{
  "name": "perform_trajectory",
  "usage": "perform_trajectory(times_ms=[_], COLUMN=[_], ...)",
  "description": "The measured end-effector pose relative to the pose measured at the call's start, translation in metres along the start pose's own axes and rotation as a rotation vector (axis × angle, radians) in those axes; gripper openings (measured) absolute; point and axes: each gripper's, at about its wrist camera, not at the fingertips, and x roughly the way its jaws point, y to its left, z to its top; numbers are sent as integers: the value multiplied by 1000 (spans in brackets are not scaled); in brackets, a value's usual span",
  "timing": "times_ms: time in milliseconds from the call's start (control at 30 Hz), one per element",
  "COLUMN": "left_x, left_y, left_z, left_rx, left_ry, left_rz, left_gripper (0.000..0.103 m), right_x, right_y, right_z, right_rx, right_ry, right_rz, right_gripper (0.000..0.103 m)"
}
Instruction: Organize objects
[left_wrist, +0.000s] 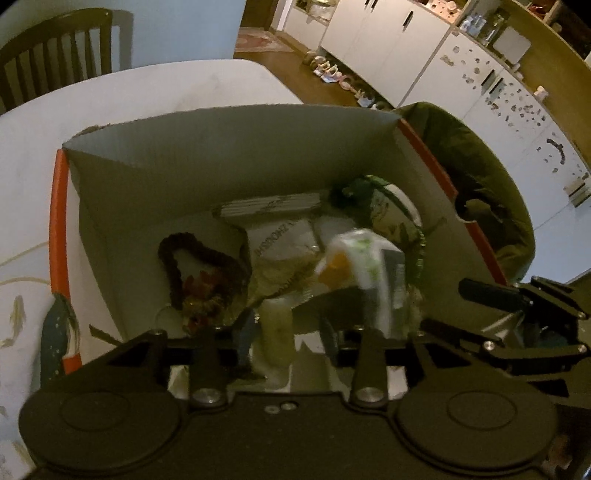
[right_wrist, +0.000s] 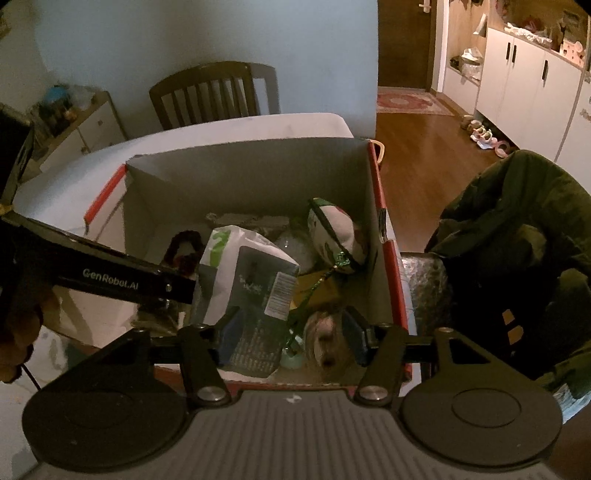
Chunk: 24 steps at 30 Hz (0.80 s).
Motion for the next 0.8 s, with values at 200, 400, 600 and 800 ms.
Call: perform_trajectory(times_ms=[200, 400, 600, 800], left_x=[-22, -56, -93, -123], left_y=[-11, -14, -17, -17], left_z=[-9, -19, -30, -45], left_rx=[36, 48, 79, 124], left_ry=[-54, -143, -236, -303], left_rz=[1, -1, 33, 54], left_gripper=[53, 63, 66, 72], right_x=[-17, -38, -63, -86], right_y=[4, 12, 25, 39], right_z=[0, -1, -6, -12], right_rx=[9, 25, 40, 55], right_ry=[-34, -80, -132, -194], right_rz=[16, 21, 22, 19], right_gripper=[58, 61, 64, 68])
